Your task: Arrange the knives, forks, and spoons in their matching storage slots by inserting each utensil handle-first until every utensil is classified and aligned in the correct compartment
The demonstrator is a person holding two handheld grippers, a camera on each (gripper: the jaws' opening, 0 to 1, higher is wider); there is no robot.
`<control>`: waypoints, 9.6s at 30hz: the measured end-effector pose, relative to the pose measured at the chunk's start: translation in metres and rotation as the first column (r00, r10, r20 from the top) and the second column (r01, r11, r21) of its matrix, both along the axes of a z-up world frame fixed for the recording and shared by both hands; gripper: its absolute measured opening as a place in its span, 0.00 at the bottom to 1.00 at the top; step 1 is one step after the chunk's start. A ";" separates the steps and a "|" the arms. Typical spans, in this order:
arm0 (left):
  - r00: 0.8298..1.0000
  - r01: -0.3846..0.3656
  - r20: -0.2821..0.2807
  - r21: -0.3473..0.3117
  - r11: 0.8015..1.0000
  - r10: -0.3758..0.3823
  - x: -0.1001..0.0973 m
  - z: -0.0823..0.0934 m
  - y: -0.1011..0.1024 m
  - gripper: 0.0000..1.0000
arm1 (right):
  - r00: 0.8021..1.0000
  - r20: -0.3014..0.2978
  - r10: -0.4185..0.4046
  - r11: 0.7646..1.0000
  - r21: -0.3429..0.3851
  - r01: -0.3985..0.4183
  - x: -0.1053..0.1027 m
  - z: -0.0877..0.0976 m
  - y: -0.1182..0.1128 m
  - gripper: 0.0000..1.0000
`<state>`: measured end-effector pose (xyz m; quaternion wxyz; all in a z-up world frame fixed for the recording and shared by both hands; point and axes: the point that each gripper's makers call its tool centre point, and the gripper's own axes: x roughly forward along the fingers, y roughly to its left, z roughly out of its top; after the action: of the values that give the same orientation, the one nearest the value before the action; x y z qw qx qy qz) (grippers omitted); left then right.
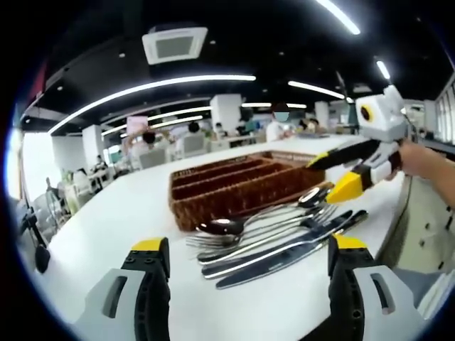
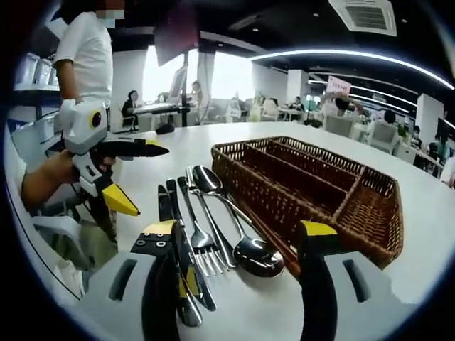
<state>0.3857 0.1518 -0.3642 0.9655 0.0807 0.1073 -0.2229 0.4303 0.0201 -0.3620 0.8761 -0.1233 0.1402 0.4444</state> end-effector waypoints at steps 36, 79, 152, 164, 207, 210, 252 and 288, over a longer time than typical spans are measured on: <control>1.000 -0.011 0.018 0.012 1.000 0.011 -0.003 0.001 0.003 0.91 | 0.997 -0.035 0.072 0.996 -0.042 -0.074 0.018 -0.011 0.029 0.50; 1.000 -0.009 0.027 0.030 1.000 0.008 -0.012 -0.003 0.001 0.89 | 0.984 -0.088 0.156 0.981 -0.107 -0.165 0.020 -0.034 0.056 0.29; 1.000 0.008 0.021 0.084 0.996 -0.010 -0.018 -0.003 0.000 0.86 | 0.952 -0.230 0.199 0.962 -0.139 -0.235 0.032 -0.042 0.070 0.08; 1.000 0.010 0.020 0.085 0.996 -0.011 -0.020 -0.004 0.000 0.85 | 0.950 -0.198 0.242 0.943 -0.181 -0.278 0.028 -0.045 0.081 0.10; 1.000 0.015 -0.001 0.093 0.996 -0.015 -0.022 -0.011 0.002 0.85 | 0.941 -0.206 0.267 0.946 -0.127 -0.296 0.027 -0.040 0.084 0.04; 1.000 0.015 -0.002 0.096 0.995 -0.015 -0.022 -0.012 0.002 0.84 | 0.940 -0.215 0.266 0.948 -0.121 -0.296 0.026 -0.041 0.083 0.04; 1.000 0.024 -0.017 0.103 0.994 -0.023 -0.024 -0.018 0.000 0.84 | 0.929 -0.198 0.313 0.927 -0.149 -0.344 0.028 -0.038 0.085 0.04; 1.000 0.027 -0.018 0.104 0.994 -0.025 -0.025 -0.018 -0.001 0.84 | 0.916 -0.267 0.298 0.925 -0.156 -0.346 0.019 -0.053 0.075 0.06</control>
<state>0.3606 0.1505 -0.3820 0.9561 0.1303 0.1259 -0.2303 0.4492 0.0951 -0.4152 0.7503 -0.1781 0.2659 0.5784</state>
